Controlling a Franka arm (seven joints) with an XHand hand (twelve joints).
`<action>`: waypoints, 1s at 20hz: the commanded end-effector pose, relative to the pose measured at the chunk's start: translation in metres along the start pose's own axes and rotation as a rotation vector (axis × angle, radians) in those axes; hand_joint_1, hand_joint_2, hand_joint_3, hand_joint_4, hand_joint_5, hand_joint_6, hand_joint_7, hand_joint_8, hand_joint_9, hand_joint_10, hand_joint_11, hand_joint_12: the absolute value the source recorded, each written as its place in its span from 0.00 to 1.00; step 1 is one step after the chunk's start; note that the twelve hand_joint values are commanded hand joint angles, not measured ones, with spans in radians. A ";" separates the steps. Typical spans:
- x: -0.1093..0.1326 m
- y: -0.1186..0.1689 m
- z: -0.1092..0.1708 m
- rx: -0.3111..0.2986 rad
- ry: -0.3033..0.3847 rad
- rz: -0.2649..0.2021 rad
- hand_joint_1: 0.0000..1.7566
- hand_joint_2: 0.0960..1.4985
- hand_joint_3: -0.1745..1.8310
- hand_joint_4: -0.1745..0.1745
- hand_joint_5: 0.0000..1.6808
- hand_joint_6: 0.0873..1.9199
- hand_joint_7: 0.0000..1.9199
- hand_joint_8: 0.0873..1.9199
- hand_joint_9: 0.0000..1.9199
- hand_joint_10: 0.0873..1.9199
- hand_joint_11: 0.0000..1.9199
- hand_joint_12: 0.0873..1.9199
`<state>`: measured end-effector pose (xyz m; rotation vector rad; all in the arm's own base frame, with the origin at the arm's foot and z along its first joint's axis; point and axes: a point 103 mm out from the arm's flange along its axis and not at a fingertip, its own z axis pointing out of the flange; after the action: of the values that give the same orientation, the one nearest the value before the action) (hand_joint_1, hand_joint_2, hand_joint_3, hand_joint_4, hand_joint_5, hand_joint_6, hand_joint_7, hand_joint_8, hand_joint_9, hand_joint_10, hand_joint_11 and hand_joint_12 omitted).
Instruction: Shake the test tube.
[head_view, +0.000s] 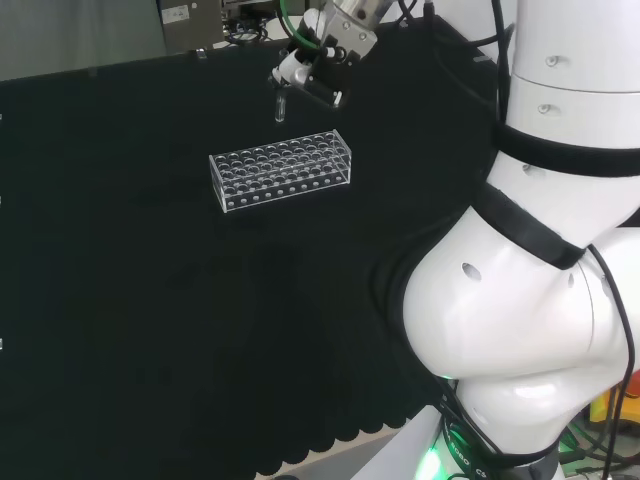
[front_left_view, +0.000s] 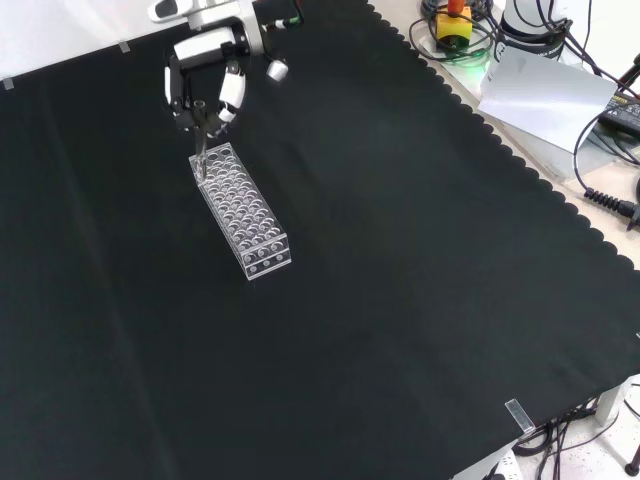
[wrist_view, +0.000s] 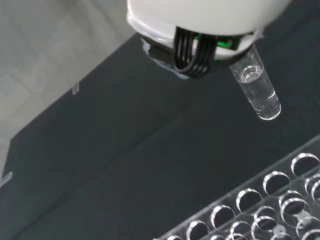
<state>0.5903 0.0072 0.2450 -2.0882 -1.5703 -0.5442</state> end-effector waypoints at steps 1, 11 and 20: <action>0.017 -0.012 -0.035 -0.029 0.004 -0.016 0.81 0.41 0.36 0.00 0.80 0.19 0.77 0.17 0.69 0.20 0.61 0.45; 0.022 -0.032 -0.089 -0.089 -0.042 -0.028 0.81 0.41 0.36 0.00 0.80 0.19 0.77 0.17 0.69 0.20 0.61 0.45; -0.045 -0.052 -0.161 -0.178 -0.172 0.081 0.81 0.40 0.36 0.00 0.80 0.19 0.77 0.17 0.69 0.20 0.61 0.46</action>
<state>0.5575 -0.0415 0.3441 -2.2147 -1.6202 -0.5929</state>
